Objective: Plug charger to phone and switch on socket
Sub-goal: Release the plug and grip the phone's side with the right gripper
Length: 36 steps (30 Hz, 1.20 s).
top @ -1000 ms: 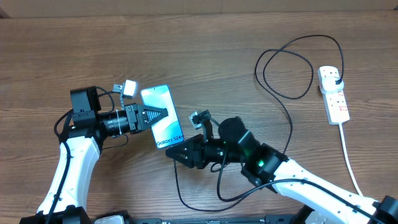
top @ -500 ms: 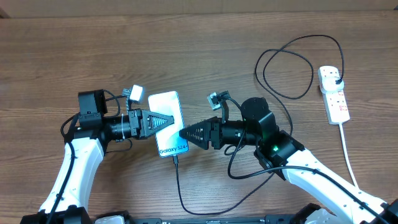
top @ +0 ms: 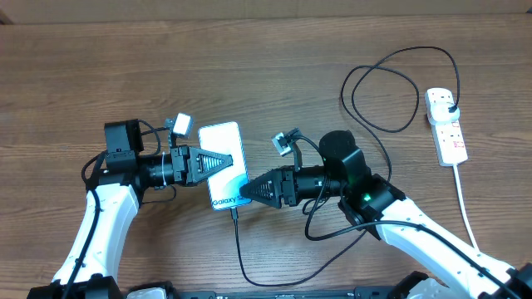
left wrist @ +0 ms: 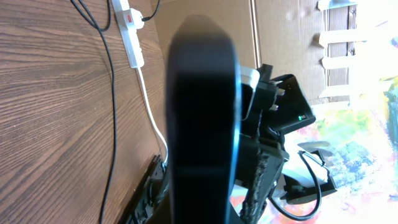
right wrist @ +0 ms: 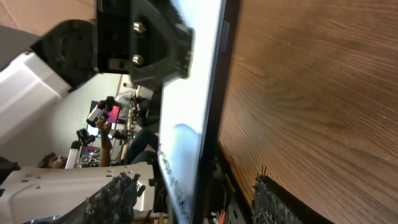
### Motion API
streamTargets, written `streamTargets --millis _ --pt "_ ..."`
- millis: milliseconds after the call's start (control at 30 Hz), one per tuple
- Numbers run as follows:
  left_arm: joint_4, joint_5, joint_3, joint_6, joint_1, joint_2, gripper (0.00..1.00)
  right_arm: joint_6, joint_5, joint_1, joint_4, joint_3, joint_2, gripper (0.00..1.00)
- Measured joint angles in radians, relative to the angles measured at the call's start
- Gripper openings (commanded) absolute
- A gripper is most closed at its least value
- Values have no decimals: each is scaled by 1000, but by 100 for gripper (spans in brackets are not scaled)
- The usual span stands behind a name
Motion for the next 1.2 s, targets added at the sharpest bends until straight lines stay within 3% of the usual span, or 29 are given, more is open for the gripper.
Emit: streamTargets --millis 200,367,700,833,900,1000,1200 --pt "37 1 0 0 -11 0 4 14 -49 17 140 0 86 59" --pt "47 8 0 0 -25 0 4 53 -93 18 237 3 104 43" --pt "66 32 0 0 -24 0 4 98 -105 18 265 4 114 25" --pt "67 32 0 -1 -24 0 6 100 -97 22 263 4 124 10" --pt "70 34 0 1 -24 0 14 105 -94 22 262 4 131 7" --pt "73 14 0 5 -25 -1 39 109 -90 23 264 4 132 4" --pt "74 -80 -1 -1 -26 -2 73 87 -71 19 243 4 134 4"
